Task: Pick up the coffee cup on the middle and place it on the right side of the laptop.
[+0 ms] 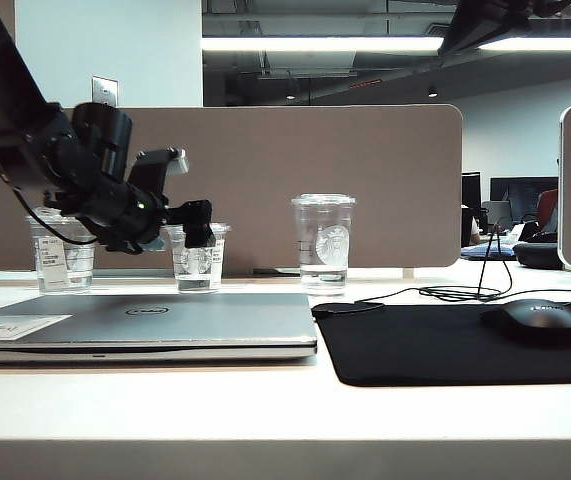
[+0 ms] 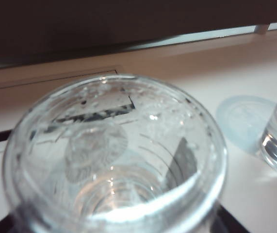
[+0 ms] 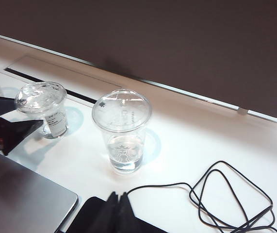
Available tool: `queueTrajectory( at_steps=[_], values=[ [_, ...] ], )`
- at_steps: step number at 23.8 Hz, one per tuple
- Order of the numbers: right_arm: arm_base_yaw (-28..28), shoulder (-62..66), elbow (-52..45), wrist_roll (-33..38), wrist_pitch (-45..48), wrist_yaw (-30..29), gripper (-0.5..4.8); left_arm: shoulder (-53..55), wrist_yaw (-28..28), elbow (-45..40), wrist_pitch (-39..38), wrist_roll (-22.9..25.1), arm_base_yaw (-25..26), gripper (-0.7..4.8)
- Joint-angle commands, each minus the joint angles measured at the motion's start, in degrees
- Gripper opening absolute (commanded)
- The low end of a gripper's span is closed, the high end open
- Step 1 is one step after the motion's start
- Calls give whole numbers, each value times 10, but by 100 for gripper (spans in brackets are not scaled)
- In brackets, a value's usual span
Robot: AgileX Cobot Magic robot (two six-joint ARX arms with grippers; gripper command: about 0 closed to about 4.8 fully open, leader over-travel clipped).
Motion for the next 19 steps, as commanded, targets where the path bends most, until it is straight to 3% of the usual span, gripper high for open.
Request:
queueTrajectory(
  at_steps=[1, 8, 15, 19],
  values=[
    [1, -2, 3, -3, 10, 1, -6, 15, -5, 23, 6, -1, -5, 479],
    [0, 8, 3, -6, 7, 3, -5, 65, -10, 84, 2, -1, -7, 479],
    [0, 23, 3, -6, 5, 3, -5, 76, -18, 90, 6, 1, -7, 479],
    [0, 25, 3, -6, 6, 3, -6, 76, -18, 90, 7, 1, -8, 392]
  ],
)
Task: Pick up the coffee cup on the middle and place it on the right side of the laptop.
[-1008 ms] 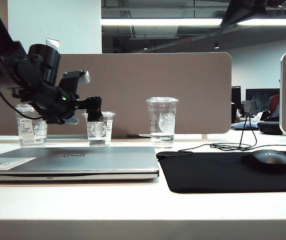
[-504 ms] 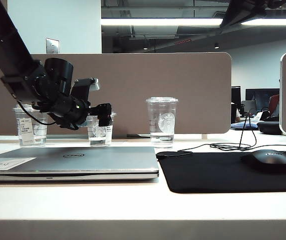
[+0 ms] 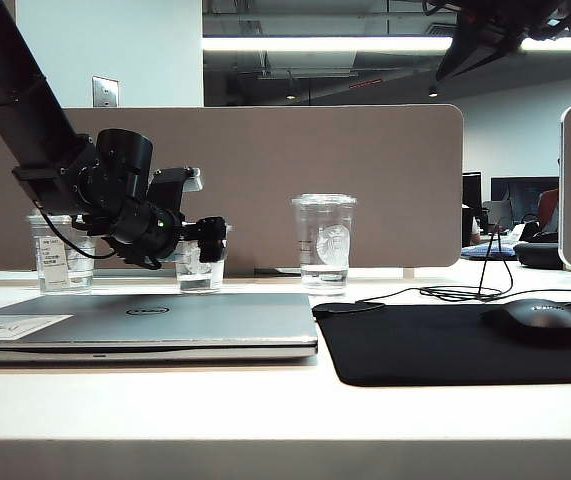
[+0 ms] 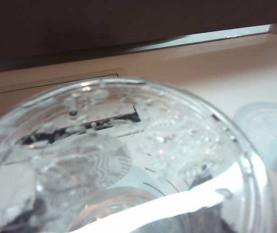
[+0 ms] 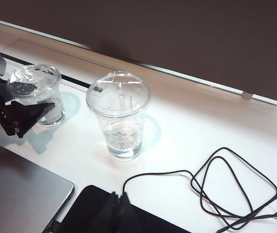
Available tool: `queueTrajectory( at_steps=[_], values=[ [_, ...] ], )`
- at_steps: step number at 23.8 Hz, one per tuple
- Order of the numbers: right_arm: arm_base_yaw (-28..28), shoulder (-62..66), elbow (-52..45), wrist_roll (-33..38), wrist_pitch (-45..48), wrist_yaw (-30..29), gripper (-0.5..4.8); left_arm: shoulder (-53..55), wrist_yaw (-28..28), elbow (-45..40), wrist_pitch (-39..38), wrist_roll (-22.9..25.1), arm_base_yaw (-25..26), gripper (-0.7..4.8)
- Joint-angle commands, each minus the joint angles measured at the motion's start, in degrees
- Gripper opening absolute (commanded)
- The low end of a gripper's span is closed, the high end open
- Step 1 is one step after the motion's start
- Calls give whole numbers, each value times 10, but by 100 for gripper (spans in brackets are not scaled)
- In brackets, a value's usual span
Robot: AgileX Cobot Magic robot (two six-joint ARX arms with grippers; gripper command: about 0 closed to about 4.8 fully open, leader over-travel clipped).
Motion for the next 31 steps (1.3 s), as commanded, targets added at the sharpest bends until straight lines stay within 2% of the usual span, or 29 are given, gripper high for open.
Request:
queueTrajectory(
  at_steps=[1, 4, 20, 22, 24, 26, 31],
  values=[
    [0, -2, 3, -2, 11, 0, -6, -1, -2, 2, 9, 2, -1, 375],
    [0, -1, 3, -2, 10, 0, -5, -1, -2, 2, 9, 13, -1, 307],
    [0, -2, 3, -2, 10, 0, -5, -35, 14, 3, -8, 14, -1, 307],
    [0, -4, 3, -2, 10, 0, -5, -57, 14, 3, -33, 13, -1, 307],
    [-1, -11, 3, -2, 11, 0, -5, -110, 33, 3, -105, 14, -1, 307],
    [-2, -17, 3, -2, 11, 0, -5, -134, 42, 3, -138, 13, -1, 307],
    [-2, -45, 3, -2, 6, 0, -6, -193, 104, 3, -211, 13, -6, 307]
  ],
)
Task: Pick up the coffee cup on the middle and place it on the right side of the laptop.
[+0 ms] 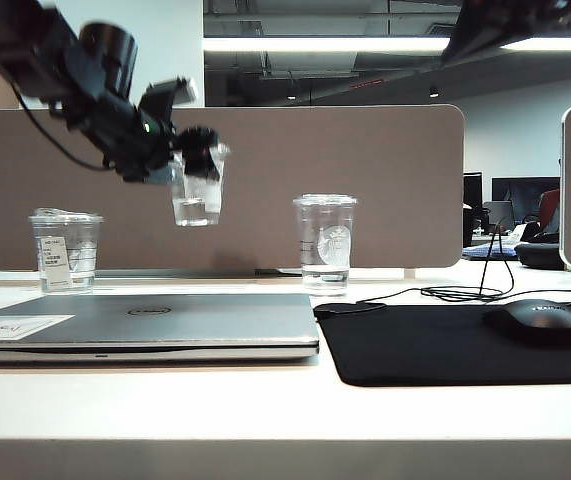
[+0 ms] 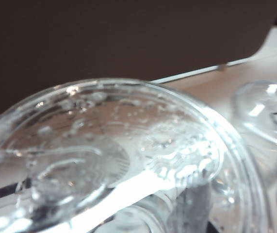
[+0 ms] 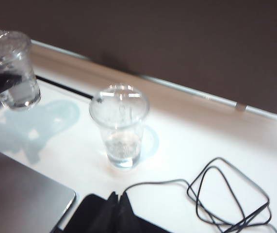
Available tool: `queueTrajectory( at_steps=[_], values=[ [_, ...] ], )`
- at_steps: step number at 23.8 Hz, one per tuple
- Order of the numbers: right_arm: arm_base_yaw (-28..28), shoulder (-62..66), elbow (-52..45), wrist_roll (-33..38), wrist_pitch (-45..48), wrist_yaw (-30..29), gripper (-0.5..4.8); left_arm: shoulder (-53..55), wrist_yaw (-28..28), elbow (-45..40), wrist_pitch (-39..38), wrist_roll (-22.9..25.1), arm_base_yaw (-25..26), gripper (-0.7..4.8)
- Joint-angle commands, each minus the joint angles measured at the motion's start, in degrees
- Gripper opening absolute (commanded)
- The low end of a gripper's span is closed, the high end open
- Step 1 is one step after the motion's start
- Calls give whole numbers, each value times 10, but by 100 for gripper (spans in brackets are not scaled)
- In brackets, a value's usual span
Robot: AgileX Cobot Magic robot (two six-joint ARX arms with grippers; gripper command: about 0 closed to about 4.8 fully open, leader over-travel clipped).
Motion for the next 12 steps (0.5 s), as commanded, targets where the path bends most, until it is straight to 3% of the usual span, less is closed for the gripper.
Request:
queueTrajectory(
  at_steps=[1, 8, 12],
  values=[
    [0, -26, 3, -1, 7, 0, -5, -41, 84, 2, -45, 0, -8, 307],
    [-2, -70, 3, -8, -27, 0, -6, -86, 151, 2, -86, 0, -60, 308],
    [-2, -105, 3, -47, -64, 68, -5, -92, 153, 2, -111, -4, -124, 319]
  ],
)
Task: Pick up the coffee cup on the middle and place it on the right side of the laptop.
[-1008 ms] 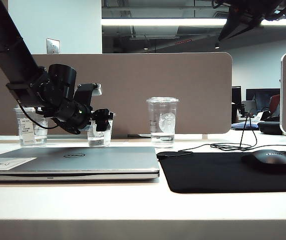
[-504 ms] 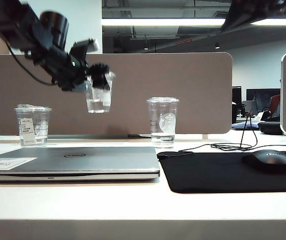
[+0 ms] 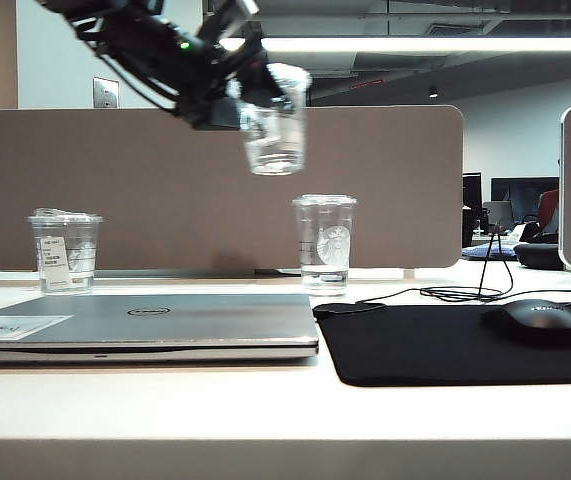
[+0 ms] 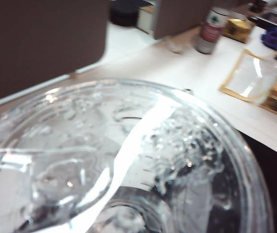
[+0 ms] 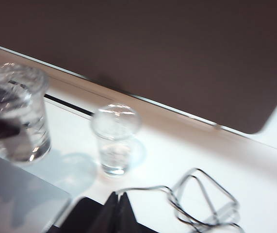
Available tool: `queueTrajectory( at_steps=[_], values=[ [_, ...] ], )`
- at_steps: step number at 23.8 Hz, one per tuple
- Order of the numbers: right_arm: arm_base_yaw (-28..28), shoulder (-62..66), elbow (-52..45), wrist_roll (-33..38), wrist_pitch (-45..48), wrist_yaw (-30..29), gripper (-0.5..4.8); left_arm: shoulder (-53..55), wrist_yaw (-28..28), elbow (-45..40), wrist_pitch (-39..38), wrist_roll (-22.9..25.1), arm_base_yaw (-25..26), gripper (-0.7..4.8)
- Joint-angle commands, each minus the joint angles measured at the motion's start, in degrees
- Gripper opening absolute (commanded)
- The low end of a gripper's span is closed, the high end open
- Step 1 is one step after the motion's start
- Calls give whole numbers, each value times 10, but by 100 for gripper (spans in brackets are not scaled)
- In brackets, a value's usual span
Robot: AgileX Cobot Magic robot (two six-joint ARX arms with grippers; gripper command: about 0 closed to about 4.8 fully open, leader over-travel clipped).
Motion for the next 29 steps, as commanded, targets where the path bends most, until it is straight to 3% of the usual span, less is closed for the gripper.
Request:
queueTrajectory(
  at_steps=[1, 3, 7, 12, 19, 20, 22, 29],
  values=[
    [0, -20, 3, -18, -16, 56, -6, -5, -7, 2, -17, -3, -38, 320],
    [0, -27, 3, -18, -23, 74, -5, -3, -29, -2, -25, -3, -67, 320],
    [0, -41, 3, -18, -33, 88, -5, 1, -87, -63, 54, -4, -133, 319],
    [0, -53, 3, -18, -43, 92, -5, 39, -152, -113, 135, -34, -165, 320],
    [1, -56, 3, -18, -51, 107, -5, 118, -163, -113, 177, -64, -171, 322],
    [1, -56, 3, -18, -51, 117, -6, 129, -162, -113, 176, -76, -174, 348],
    [1, -56, 3, -26, -51, 118, -6, 134, -158, -113, 175, -77, -183, 454],
    [2, -56, 2, -27, -50, 118, -5, 132, -178, -113, 146, -78, -215, 479]
  ],
)
